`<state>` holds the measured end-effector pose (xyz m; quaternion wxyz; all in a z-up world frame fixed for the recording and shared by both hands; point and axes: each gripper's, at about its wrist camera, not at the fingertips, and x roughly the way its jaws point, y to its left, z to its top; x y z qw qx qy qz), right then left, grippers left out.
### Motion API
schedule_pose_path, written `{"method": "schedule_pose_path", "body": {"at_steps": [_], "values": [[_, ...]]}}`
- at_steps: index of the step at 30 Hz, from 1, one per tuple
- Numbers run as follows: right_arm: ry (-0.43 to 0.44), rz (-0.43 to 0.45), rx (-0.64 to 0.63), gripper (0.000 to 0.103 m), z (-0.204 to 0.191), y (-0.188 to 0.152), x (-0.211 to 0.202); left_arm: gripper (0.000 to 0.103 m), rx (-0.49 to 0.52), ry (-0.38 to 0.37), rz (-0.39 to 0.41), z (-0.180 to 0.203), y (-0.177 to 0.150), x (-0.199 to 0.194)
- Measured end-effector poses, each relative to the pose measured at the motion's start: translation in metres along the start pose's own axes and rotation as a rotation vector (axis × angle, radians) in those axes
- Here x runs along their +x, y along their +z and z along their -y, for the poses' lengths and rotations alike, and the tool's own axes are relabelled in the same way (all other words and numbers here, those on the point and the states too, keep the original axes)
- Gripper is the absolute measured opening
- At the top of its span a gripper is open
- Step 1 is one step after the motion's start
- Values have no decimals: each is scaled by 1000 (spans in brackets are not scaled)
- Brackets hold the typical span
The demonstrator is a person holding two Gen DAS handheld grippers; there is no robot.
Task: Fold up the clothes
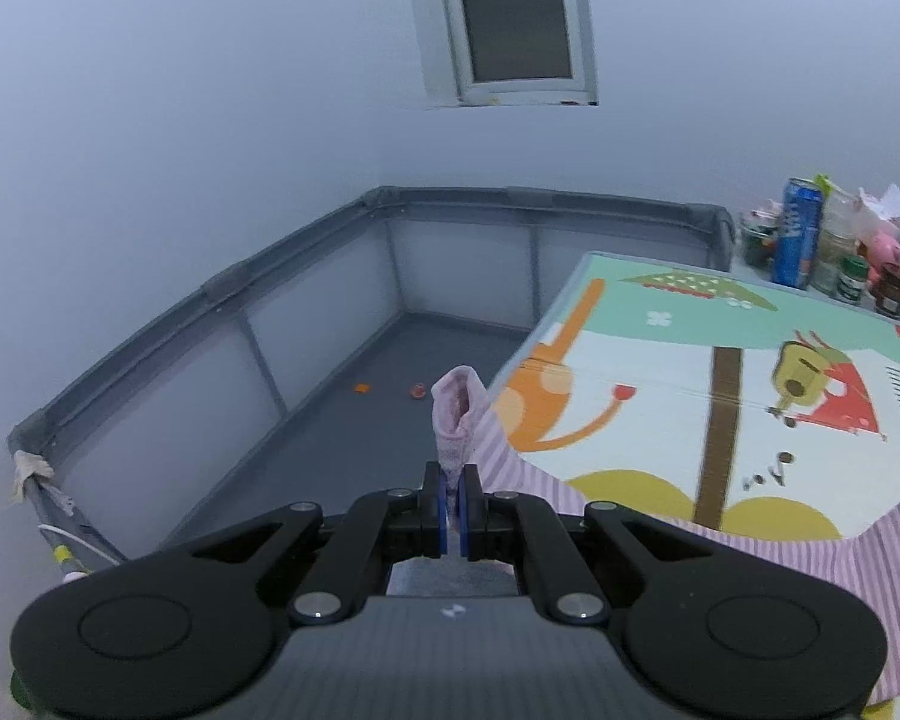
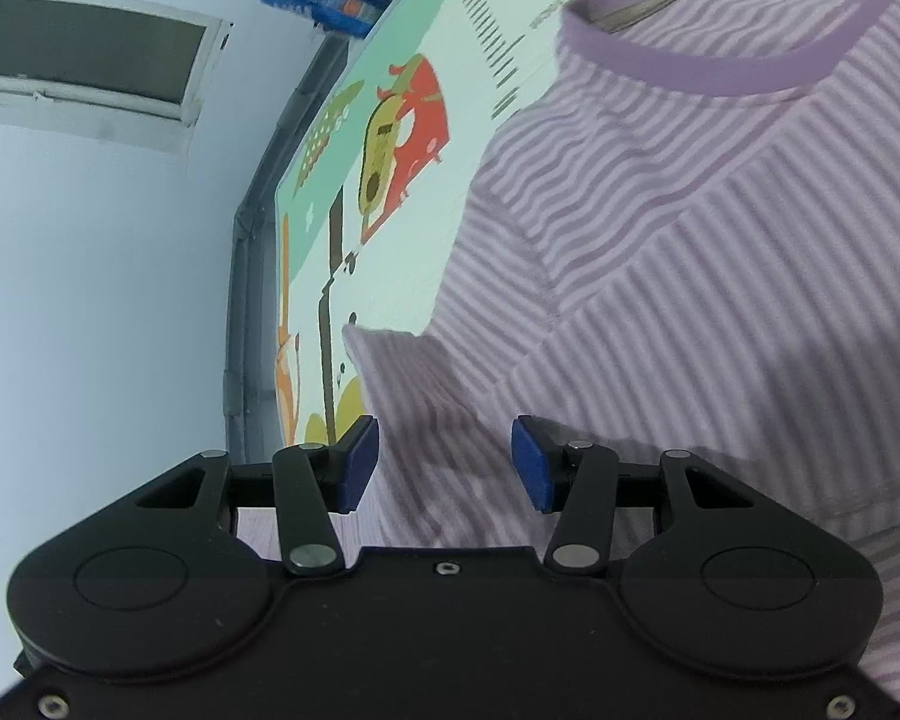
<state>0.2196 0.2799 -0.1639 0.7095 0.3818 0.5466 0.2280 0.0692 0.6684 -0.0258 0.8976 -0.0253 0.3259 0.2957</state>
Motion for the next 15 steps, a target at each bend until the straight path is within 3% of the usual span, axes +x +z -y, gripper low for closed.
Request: {"method": "schedule_pose_path", "body": {"at_steps": [9,15], "values": [[-49,-3,-51,47,-13,-8,12,4,-54,50,39,-32,3,-23],[-72,1,-75,47,-19,-12,14,5,-30,61,-9,-42,-2,-22]]}}
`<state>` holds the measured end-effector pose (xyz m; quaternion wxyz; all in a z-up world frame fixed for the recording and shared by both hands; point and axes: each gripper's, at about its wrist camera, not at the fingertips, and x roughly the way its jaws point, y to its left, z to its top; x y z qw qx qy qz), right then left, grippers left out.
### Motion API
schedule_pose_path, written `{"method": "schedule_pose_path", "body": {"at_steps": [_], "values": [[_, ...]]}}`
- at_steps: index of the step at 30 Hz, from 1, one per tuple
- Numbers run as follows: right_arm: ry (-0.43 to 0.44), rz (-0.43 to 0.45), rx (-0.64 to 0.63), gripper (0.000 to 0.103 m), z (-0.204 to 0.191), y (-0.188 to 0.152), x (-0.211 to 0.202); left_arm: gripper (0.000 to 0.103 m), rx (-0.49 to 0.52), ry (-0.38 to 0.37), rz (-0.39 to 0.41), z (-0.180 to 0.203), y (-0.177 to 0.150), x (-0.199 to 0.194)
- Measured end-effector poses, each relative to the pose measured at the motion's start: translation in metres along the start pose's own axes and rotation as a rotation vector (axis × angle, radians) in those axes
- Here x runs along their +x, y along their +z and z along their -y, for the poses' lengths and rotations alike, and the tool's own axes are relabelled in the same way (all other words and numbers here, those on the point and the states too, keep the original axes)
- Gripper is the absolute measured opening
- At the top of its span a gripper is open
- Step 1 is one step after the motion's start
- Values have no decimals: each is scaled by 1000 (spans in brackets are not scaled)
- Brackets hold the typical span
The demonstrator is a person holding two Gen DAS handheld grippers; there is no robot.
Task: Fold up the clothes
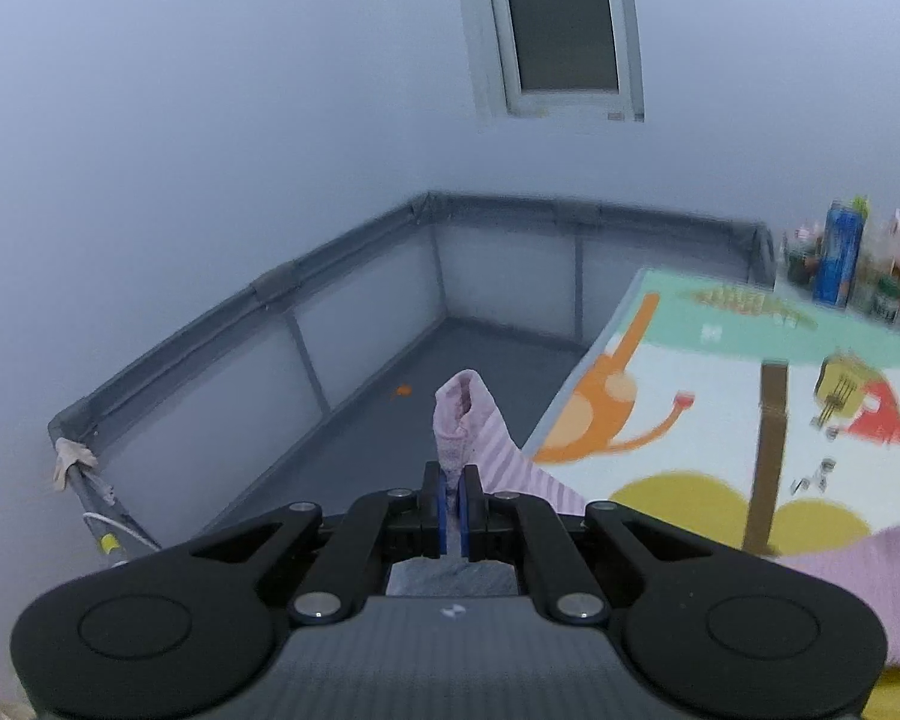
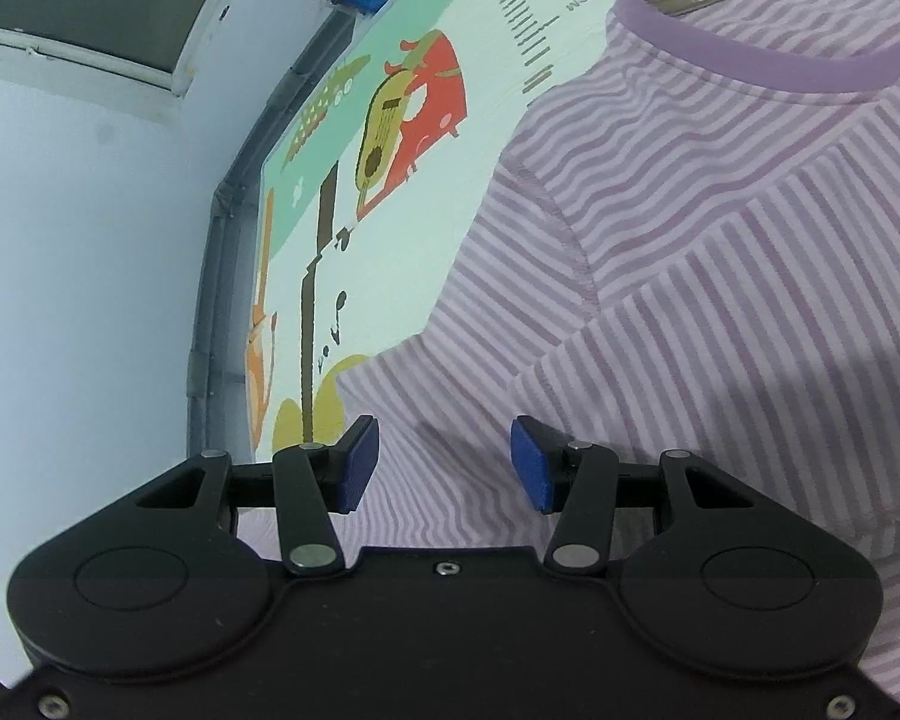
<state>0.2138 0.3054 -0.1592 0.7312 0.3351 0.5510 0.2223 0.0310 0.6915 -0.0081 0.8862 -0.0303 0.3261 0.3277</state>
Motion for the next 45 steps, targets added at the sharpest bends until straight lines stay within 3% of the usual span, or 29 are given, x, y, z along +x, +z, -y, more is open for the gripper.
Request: {"method": "schedule_pose_path", "body": {"at_steps": [4,10,14,17,21,25,29,35,40,45], "values": [[-12,1,-19,47,-3,-1,1,6,1,6,-77,-5,-10,12],[-18,-2,-33,47,-4,-2,1,21,-76,58,-160,-33,-17,19],[-5,1,-36,47,-5,-2,-2,18,-159,129,-126,-63,-6,5],[31,28,-23,47,-4,0,-12,17,-208,86,-74,-73,5,-13],[58,31,-28,48,-4,7,-19,16,-153,-131,-46,-28,12,-36],[82,20,-22,48,-1,15,-11,18,34,-316,-47,68,4,-41],[66,30,-31,47,5,24,-1,19,160,-420,-61,160,-14,-36],[31,64,-63,48,7,36,-4,19,197,-436,-192,224,-48,-7],[72,26,-99,48,8,51,3,18,174,-390,-265,234,-56,24],[-4,62,-158,47,5,63,3,22,194,-320,-288,237,-60,38]]}}
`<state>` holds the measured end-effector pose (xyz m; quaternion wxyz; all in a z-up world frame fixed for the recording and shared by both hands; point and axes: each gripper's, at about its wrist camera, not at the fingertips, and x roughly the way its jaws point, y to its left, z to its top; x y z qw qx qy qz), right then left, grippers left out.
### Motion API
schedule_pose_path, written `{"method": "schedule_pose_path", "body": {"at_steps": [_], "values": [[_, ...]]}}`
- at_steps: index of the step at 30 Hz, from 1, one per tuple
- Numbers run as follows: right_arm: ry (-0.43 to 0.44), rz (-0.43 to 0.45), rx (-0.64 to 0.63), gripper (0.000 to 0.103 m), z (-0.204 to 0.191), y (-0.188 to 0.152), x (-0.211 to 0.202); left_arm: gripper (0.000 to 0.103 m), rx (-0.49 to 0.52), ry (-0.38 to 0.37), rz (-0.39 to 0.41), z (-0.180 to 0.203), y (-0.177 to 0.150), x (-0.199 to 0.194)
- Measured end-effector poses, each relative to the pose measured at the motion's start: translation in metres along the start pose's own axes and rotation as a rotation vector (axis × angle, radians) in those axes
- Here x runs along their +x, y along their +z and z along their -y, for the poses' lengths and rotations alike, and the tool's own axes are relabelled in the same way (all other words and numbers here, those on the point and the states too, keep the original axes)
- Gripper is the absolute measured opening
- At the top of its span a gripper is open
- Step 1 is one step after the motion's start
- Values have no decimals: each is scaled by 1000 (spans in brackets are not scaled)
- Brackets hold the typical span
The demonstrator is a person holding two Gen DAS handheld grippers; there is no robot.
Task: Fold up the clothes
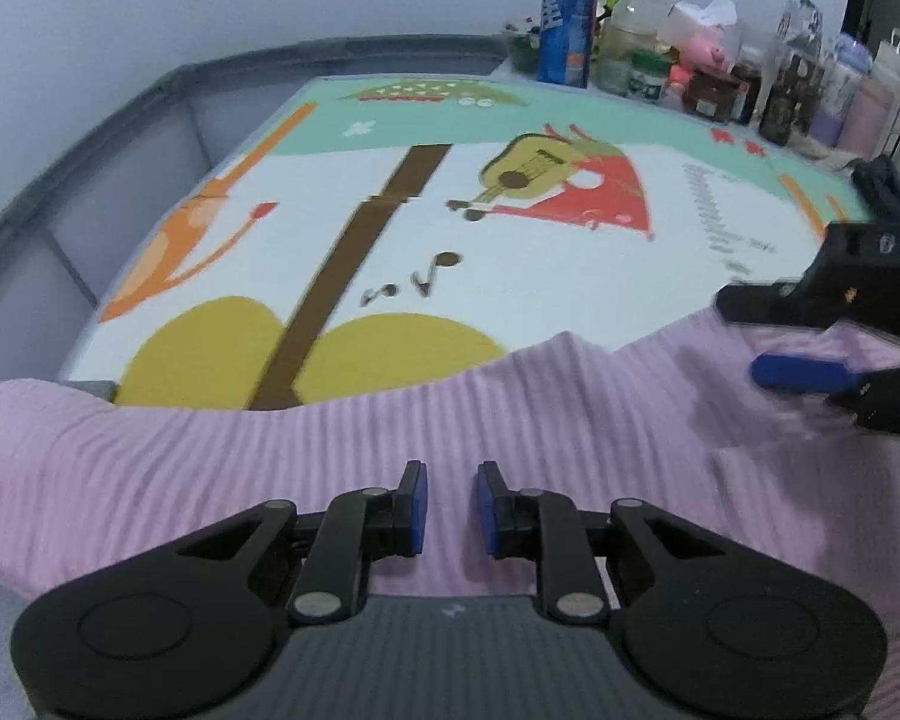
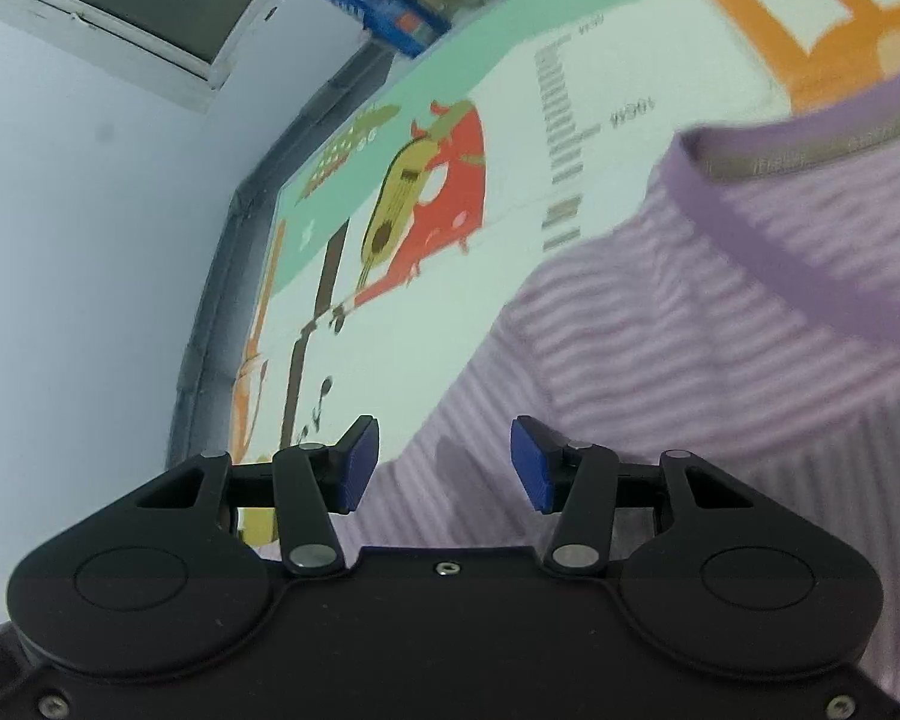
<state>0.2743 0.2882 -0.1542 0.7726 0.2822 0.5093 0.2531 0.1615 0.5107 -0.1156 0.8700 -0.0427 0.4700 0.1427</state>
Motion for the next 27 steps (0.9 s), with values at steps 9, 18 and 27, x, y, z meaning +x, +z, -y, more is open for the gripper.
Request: {"method": "schedule_pose_path", "body": {"at_steps": [9,18,27], "values": [[-23,25,-28,47,3,8,-2,16,-45,138,3,-32,-14,-21],[-3,25,0,47,6,8,0,17,9,-241,144,22,6,-31],[5,12,-5,47,8,9,-1,27,-11,-193,36,24,3,5]]}}
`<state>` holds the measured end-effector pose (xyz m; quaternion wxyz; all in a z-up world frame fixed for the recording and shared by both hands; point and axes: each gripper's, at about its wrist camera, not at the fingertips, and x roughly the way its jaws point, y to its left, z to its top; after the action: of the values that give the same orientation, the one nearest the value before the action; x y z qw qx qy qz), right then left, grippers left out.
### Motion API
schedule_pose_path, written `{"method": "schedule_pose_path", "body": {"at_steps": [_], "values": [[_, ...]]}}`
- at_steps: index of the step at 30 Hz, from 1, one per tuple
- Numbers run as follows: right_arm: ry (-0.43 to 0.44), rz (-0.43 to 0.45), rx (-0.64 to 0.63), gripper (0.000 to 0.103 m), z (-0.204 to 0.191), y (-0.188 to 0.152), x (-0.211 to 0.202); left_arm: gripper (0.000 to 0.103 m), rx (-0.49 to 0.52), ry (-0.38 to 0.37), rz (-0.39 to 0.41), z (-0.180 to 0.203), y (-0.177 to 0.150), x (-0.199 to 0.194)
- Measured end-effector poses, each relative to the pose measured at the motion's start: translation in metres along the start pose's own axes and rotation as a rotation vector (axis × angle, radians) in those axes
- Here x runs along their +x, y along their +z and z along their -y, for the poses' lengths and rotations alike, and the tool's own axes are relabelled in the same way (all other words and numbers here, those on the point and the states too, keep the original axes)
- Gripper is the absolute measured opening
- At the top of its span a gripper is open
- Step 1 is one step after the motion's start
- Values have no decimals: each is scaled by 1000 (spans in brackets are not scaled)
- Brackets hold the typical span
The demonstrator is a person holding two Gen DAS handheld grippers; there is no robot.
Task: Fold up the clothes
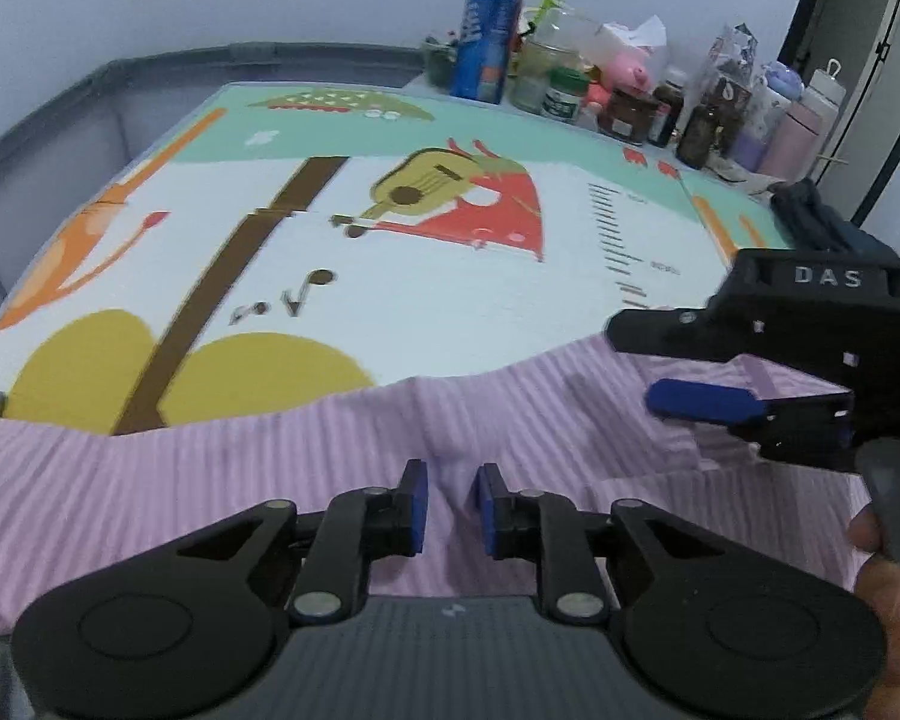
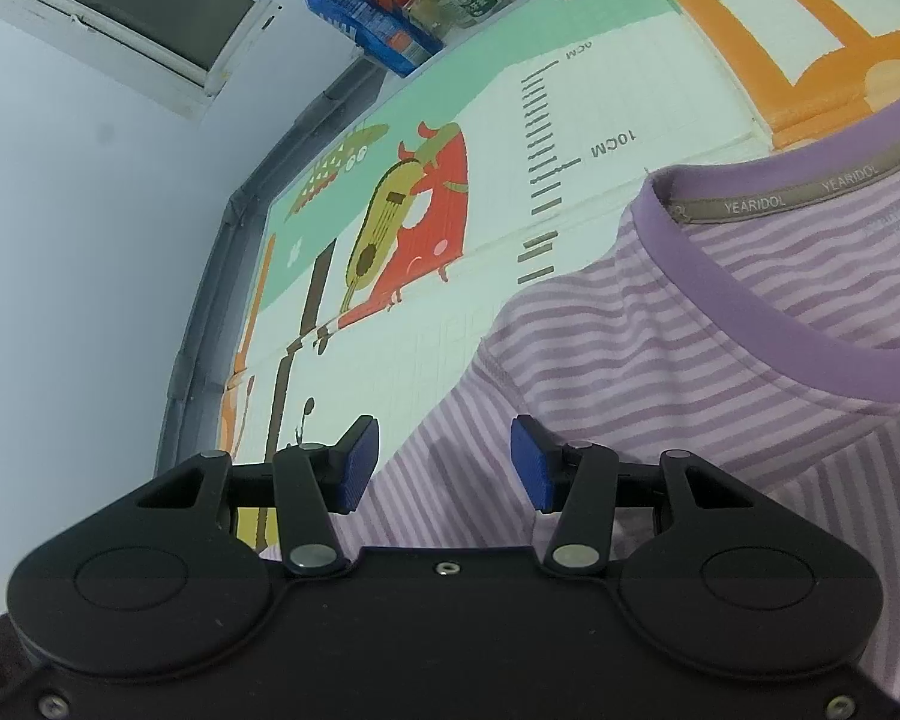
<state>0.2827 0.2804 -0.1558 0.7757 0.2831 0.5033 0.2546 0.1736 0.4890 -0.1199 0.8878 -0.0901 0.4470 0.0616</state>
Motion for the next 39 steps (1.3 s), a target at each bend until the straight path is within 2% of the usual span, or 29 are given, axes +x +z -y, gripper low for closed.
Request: {"method": "schedule_pose_path", "body": {"at_steps": [1,3,5,7,9,13,14,16,17,19,22,25,27,28,29,31,33,35,39], "values": [[3,1,1,47,1,0,0,38,13,20,4,-1,-2,-2],[9,1,-2,47,2,0,-1,45,37,60,9,-5,-5,-5],[10,2,-9,47,3,0,-2,39,55,113,8,-13,-8,-7],[-5,9,-21,47,2,0,-4,41,55,159,10,-24,-10,-11],[-32,22,-37,47,0,2,-8,41,16,173,4,-41,-10,-15],[17,2,-33,48,1,3,-7,44,-53,167,-9,-64,-8,-18],[7,-9,-47,48,0,3,-5,44,-59,166,-13,-66,-8,-18],[-39,1,-98,48,-3,3,-3,44,-43,181,-10,-62,-8,-18],[-77,9,-129,41,-6,3,-3,44,-31,192,-6,-59,-9,-19],[-145,21,-185,39,-10,5,-3,44,-20,207,-2,-55,-10,-18],[-225,22,-246,17,-14,9,-1,44,-36,202,-3,-55,-10,-19],[-304,46,-295,14,-18,12,-1,44,-54,190,-7,-56,-7,-18],[-322,57,-277,14,-18,15,-3,44,-51,204,-1,-55,-5,-18],[-320,66,-263,19,-18,16,-5,44,-49,215,0,-55,-5,-18],[-304,77,-254,36,-20,15,-8,43,-47,242,0,-56,-5,-18],[-234,78,-262,63,-26,11,-12,42,-45,291,-1,-59,-6,-18],[-180,45,-267,63,-30,5,-10,41,-59,301,-2,-66,-7,-19],[-169,32,-256,61,-29,4,-8,36,-74,297,-8,-72,-6,-22],[-166,93,-179,60,-14,11,-27,34,-85,268,3,-70,-2,-31]]}}
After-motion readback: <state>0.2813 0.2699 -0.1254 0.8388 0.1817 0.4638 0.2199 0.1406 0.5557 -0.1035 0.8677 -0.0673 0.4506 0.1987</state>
